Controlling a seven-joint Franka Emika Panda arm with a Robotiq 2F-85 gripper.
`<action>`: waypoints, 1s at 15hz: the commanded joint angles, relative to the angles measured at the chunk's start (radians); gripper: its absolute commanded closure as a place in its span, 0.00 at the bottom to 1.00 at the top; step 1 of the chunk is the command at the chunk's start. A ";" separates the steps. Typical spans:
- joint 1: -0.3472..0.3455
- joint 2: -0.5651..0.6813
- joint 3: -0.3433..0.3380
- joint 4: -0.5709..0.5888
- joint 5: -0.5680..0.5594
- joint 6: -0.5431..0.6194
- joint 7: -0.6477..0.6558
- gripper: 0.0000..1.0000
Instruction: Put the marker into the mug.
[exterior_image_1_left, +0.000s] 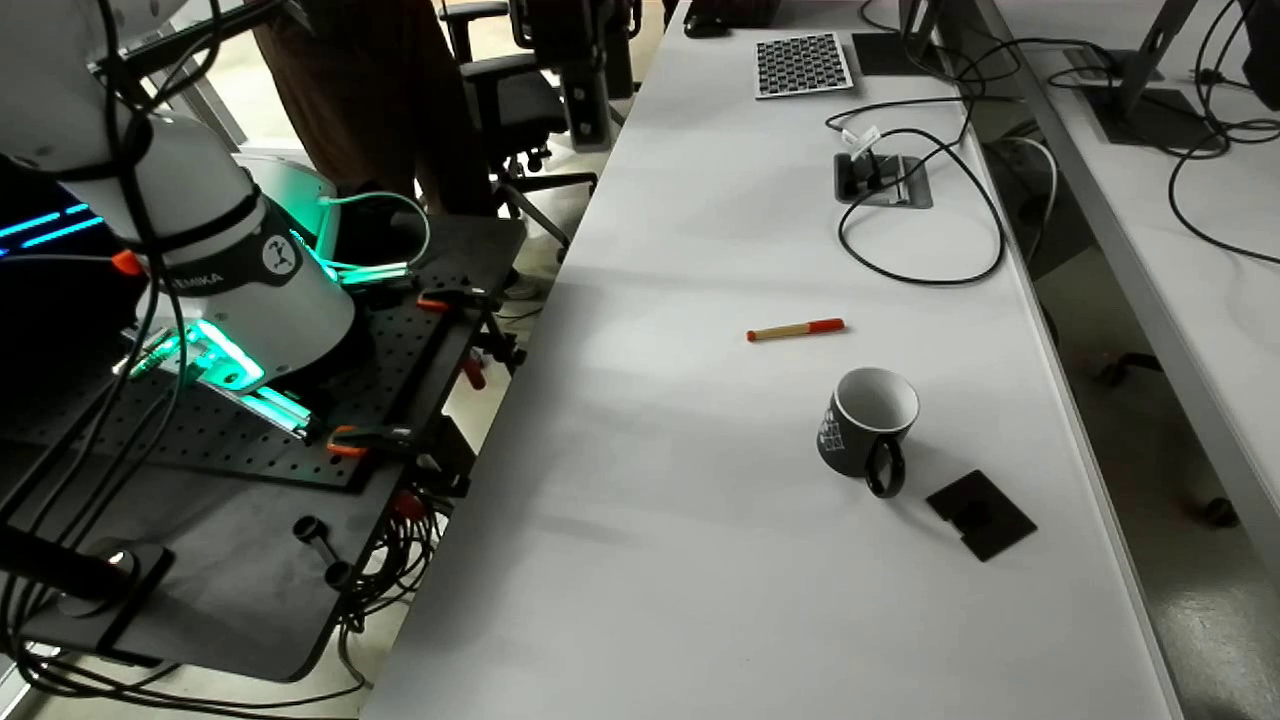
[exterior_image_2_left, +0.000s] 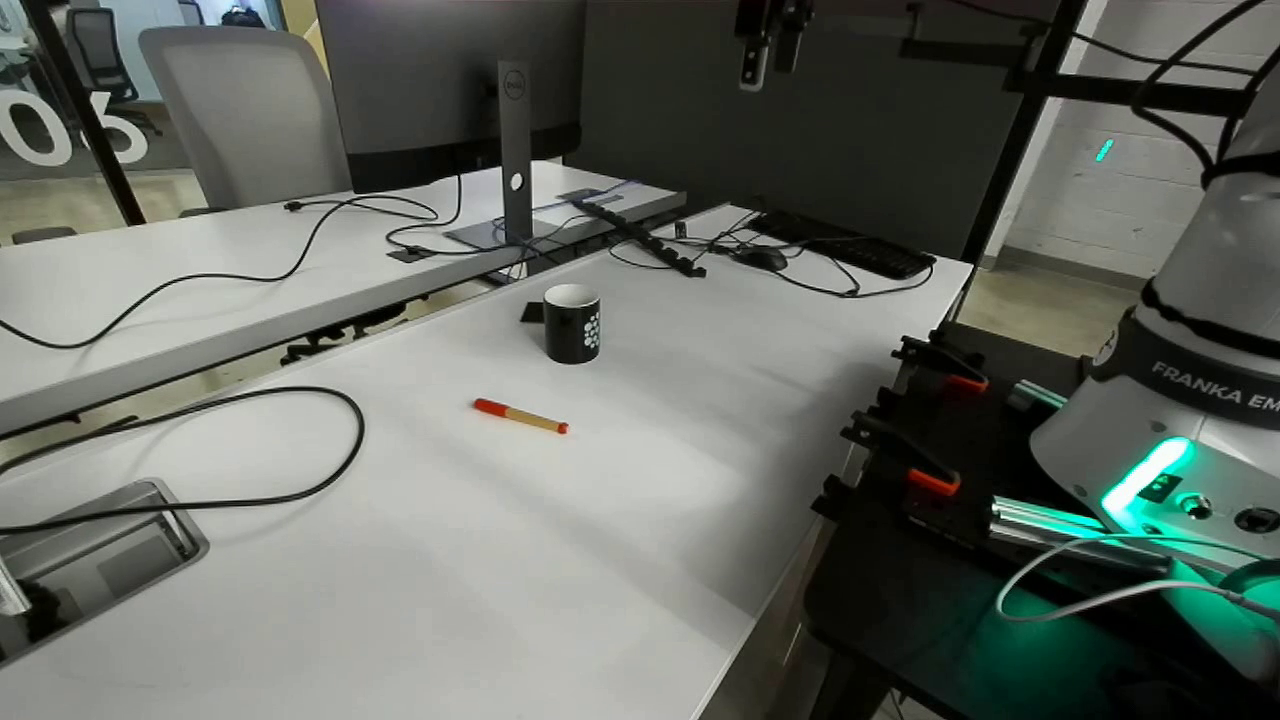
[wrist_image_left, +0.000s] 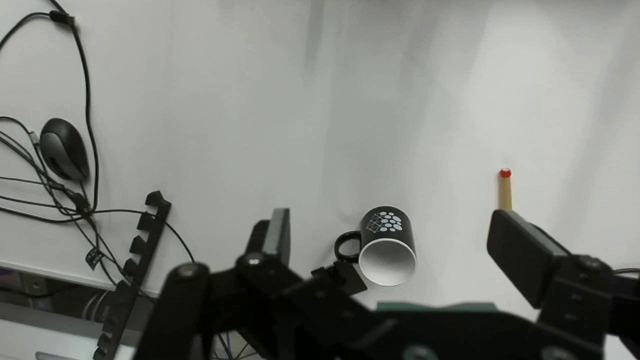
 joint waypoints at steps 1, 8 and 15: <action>0.007 0.106 0.041 0.087 -0.045 -0.002 0.084 0.00; 0.021 0.134 0.044 0.089 -0.063 -0.003 0.107 0.00; 0.024 0.159 0.046 0.095 -0.067 0.018 0.112 0.00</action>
